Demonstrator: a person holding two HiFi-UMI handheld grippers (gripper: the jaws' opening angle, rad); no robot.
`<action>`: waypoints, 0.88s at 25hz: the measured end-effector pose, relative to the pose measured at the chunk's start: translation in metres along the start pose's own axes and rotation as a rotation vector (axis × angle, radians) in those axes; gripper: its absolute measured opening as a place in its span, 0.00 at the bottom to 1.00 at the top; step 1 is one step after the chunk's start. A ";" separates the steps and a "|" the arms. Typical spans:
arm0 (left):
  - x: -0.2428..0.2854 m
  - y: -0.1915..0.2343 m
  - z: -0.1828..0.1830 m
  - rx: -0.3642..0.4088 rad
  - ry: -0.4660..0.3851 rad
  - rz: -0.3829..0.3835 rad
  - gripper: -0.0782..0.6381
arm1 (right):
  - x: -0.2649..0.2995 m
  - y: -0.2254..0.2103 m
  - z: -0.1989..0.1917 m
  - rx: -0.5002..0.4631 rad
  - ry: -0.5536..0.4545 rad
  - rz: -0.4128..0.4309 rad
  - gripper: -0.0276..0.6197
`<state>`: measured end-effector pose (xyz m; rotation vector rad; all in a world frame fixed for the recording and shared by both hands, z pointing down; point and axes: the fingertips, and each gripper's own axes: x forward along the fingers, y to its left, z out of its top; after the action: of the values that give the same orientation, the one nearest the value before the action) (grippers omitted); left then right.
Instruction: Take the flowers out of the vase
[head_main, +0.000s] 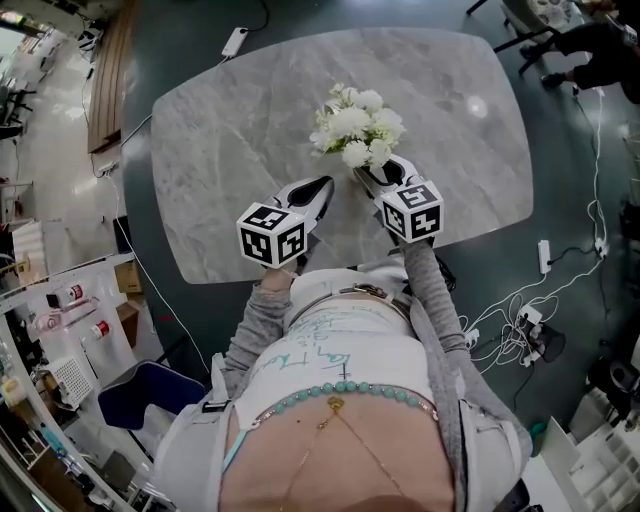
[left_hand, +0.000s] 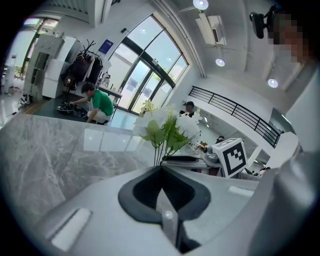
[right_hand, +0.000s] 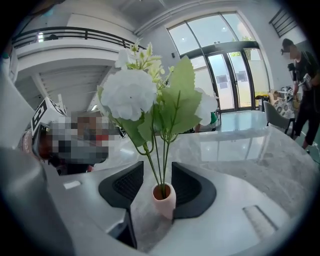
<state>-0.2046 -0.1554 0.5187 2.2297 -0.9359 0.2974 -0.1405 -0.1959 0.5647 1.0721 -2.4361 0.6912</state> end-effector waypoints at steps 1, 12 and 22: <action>-0.002 0.001 -0.001 -0.002 -0.001 0.006 0.11 | 0.001 0.000 0.000 -0.001 0.002 -0.001 0.36; -0.021 0.022 -0.006 -0.046 -0.028 0.072 0.11 | 0.022 -0.006 0.002 0.016 0.009 0.021 0.38; -0.021 0.029 -0.003 -0.058 -0.041 0.087 0.11 | 0.032 -0.004 0.003 -0.001 0.014 0.053 0.36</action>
<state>-0.2396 -0.1566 0.5262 2.1536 -1.0521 0.2611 -0.1582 -0.2187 0.5805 1.0022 -2.4601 0.7126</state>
